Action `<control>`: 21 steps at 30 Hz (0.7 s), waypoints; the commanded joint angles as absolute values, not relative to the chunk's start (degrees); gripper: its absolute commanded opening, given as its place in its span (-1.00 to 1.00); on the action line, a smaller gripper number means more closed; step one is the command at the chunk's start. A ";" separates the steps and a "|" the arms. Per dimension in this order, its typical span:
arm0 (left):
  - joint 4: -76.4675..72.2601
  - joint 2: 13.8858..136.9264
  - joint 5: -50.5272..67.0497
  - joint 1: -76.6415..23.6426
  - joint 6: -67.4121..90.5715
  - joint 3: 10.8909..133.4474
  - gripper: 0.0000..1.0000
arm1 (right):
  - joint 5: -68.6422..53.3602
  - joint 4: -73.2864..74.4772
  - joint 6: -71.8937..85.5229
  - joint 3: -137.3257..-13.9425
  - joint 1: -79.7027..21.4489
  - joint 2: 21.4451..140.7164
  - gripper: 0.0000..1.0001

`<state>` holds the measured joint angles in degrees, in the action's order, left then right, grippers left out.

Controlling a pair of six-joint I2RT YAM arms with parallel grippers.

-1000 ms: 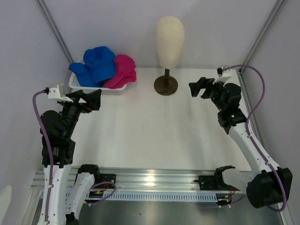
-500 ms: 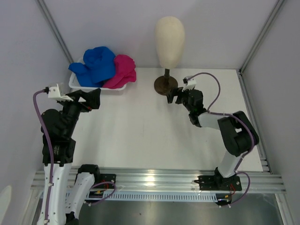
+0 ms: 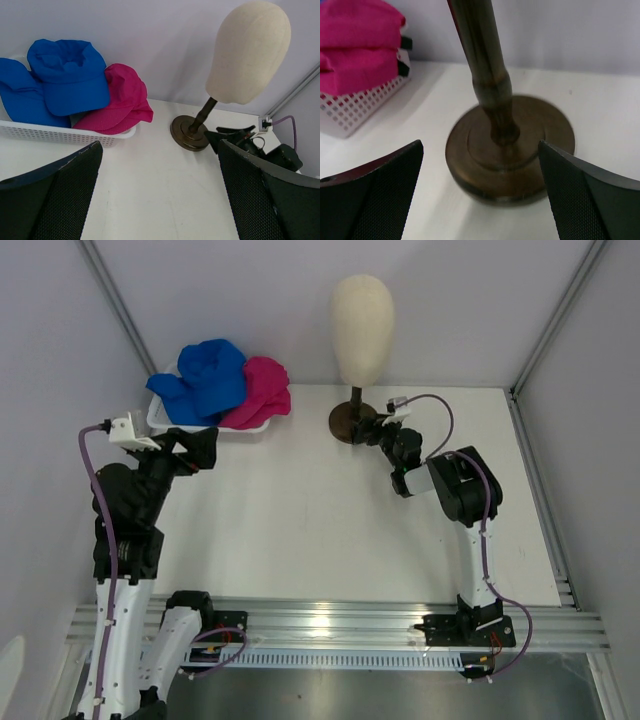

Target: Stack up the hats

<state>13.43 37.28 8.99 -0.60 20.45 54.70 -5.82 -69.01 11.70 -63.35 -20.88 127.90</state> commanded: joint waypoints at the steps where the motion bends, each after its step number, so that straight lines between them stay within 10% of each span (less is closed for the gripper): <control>1: 12.48 38.14 9.67 -0.26 19.95 55.11 0.99 | -8.34 -77.44 7.39 -69.33 -20.48 127.53 0.99; 21: 13.80 42.01 10.28 -0.26 18.81 56.07 0.99 | -16.44 -64.60 2.64 -88.85 -18.11 137.80 0.99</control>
